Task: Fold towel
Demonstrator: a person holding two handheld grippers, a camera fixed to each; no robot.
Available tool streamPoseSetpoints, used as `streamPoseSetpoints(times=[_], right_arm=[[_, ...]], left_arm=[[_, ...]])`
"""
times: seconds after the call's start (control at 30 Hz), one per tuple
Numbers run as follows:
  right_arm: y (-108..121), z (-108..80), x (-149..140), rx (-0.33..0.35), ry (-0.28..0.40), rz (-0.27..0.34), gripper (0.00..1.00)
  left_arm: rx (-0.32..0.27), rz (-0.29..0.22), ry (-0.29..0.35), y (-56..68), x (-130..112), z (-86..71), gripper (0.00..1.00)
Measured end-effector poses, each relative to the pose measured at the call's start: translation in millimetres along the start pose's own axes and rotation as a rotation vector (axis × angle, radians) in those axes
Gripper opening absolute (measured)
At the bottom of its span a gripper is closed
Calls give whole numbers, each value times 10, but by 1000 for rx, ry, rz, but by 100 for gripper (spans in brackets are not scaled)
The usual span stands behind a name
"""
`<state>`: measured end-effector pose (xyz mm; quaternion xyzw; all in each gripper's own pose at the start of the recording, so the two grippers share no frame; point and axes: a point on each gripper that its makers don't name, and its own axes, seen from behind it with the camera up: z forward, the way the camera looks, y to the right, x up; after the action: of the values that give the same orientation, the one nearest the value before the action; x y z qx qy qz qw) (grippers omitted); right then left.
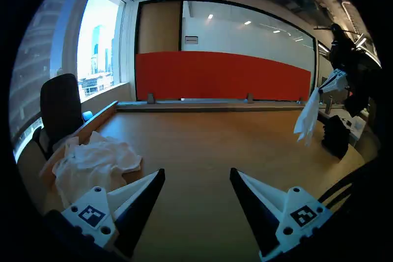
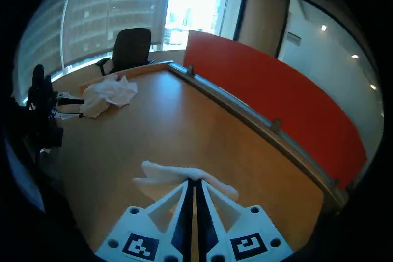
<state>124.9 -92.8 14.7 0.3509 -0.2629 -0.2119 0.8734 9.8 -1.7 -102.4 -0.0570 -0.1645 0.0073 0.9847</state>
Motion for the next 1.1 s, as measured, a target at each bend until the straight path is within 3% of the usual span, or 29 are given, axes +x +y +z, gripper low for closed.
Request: streamPoseSetpoints(times=[1.1], right_arm=[[1428, -791, -638, -194, -96, 58, 5]], left_arm=[[5, 23, -15, 105, 90, 118, 98]])
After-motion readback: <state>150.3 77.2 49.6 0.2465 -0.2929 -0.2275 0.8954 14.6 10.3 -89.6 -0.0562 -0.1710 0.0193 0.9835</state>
